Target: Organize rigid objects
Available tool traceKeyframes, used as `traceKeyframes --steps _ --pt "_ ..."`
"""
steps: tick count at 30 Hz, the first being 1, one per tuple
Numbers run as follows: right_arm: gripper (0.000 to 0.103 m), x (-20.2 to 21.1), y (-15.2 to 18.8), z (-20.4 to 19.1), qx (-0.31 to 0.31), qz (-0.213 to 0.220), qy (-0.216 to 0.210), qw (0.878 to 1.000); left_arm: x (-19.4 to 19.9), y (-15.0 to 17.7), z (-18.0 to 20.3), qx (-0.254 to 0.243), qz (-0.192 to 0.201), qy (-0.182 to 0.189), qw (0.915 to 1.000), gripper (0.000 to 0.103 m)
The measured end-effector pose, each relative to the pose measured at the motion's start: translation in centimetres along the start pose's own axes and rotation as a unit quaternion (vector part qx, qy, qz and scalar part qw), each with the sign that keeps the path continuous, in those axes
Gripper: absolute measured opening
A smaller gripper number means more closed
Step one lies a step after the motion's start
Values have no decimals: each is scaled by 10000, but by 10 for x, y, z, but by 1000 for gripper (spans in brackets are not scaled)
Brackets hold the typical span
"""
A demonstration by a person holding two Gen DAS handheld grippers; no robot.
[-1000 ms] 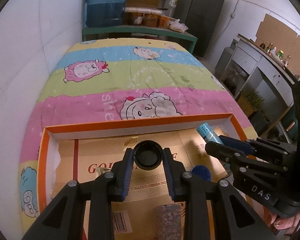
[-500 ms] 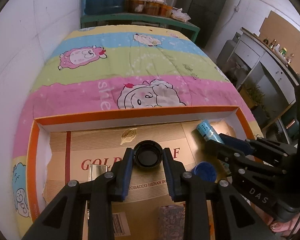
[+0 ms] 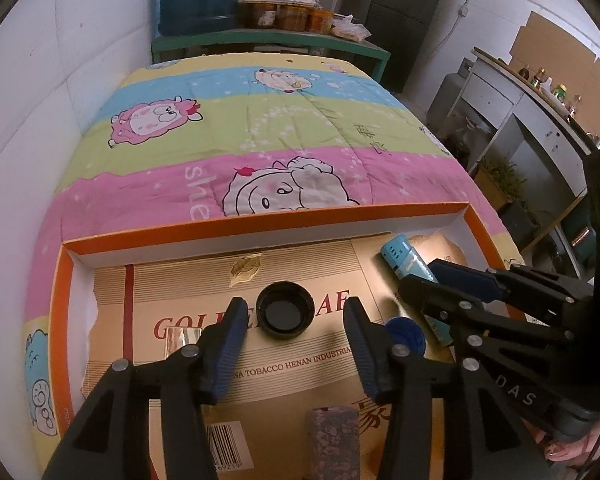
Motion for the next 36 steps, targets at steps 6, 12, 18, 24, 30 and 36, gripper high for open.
traceKeyframes --steps 6,12,18,24,30,36 --pt "30 5 1 1 -52 81 24 10000 3 1 2 -43 58 61 10000 52" --pt "31 11 6 0 -107 140 -9 9998 9 5 7 -130 104 111 9998 56" --pt "32 28 15 -1 -122 390 43 9992 23 15 8 -121 249 126 9995 62" --pt "55 50 28 -7 -79 654 136 9977 43 30 7 -30 452 155 9989 63" --pt "59 67 43 -11 -131 812 257 9963 59 45 4 102 634 129 9979 63" --pt "59 80 60 -12 -297 908 272 9951 77 60 1 210 868 3 9960 63"
Point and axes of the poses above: each gripper's, at about its wrist camera, not at the fingertips, and x roughly against the way its jaws point, z to its right, y to its underside, the point moved 4 cm from there along -x, roughly the way its jaws point, and after that the axes turned 14 degrees about -z, right-handed, at the moved point
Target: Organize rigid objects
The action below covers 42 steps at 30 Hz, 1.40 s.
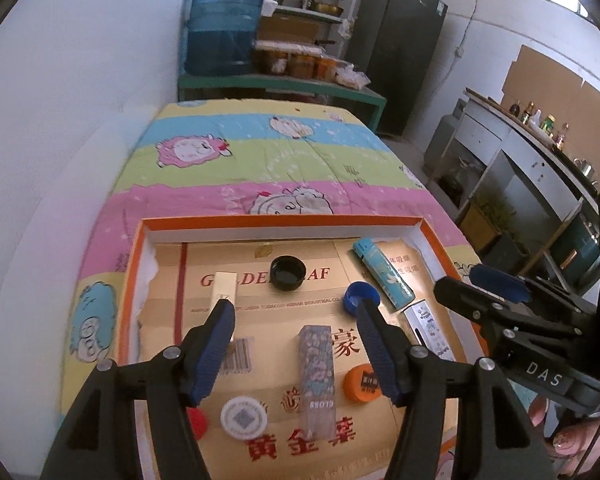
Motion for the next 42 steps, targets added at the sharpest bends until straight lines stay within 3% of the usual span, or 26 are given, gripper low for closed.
traceKeyframes --steps 15,22,42 --pt "59 49 42 -20 -32 368 249 9990 51 40 6 94 436 -249 9987 63" --pt "65 68 58 -25 -55 485 256 9985 72 59 7 124 622 -263 9976 63" --pt "65 115 100 -47 -45 712 376 9967 121 101 11 198 913 -352 9950 63"
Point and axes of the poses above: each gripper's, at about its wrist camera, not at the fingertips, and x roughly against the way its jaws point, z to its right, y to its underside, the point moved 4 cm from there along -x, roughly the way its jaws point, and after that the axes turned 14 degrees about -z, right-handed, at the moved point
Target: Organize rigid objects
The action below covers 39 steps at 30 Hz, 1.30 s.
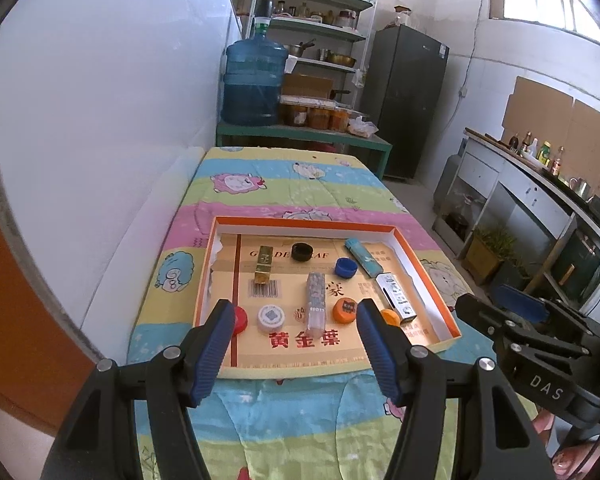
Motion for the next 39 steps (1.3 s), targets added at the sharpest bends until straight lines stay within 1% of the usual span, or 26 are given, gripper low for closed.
traceKeyframes --steps 13,17,22,27,31,33,34,36,37,39 --pt "65 31 22 -11 57 252 224 9994 31 22 8 1 130 25 9999 63" --pt "65 44 28 -12 -37 434 315 9986 41 30 9 44 208 -71 9997 63" --pt "65 55 37 -15 -46 495 385 9980 54 40 12 86 279 -104 9995 63" --pt "65 65 50 -21 -13 514 405 9979 69 53 20 38 447 -496 9978 63" --pt "65 73 61 -27 15 559 382 9977 81 63 26 -18 584 -644 9962 63" --pt "65 78 65 -29 35 586 387 9975 87 67 28 -28 680 -862 9940 63" --pt "65 80 66 -30 35 612 402 9973 91 69 28 -13 734 -1109 9911 63" --pt "65 85 70 -30 17 687 444 9966 94 71 28 26 789 -1394 9871 63" --pt "65 87 71 -30 3 711 453 9964 95 72 28 29 795 -1382 9872 63" --pt "65 90 73 -31 -13 718 435 9965 95 74 26 30 736 -1177 9903 63"
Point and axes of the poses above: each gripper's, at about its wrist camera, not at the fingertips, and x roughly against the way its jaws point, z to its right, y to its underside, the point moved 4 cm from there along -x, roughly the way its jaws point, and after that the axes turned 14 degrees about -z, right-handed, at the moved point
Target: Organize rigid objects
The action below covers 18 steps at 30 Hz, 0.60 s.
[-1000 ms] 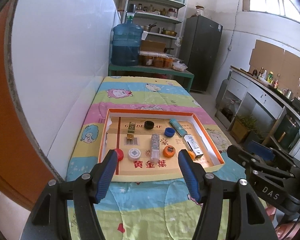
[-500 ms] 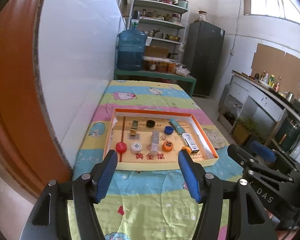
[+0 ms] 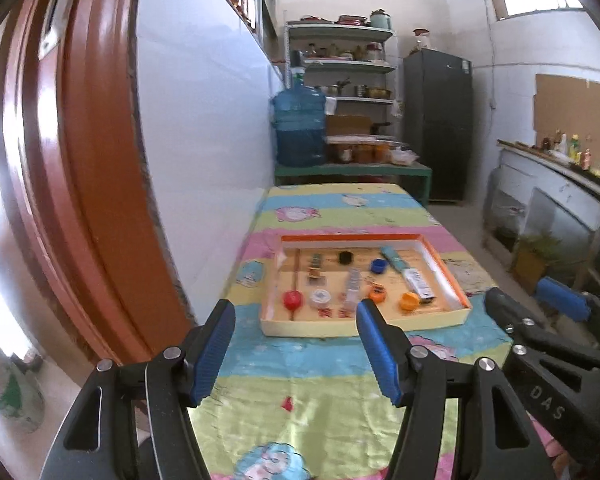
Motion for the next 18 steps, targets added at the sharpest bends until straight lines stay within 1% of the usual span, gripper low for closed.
traceKeyframes --steps 1,7,18 --pt "65 1 1 0 -4 1 -7 10000 -1 1 0 13 -51 154 9999 63" --pt "65 5 3 -2 15 37 17 10000 -3 3 1 7 -139 360 9993 63" --pt "65 7 3 -5 44 57 35 10000 -3 4 -2 26 -152 384 9991 63"
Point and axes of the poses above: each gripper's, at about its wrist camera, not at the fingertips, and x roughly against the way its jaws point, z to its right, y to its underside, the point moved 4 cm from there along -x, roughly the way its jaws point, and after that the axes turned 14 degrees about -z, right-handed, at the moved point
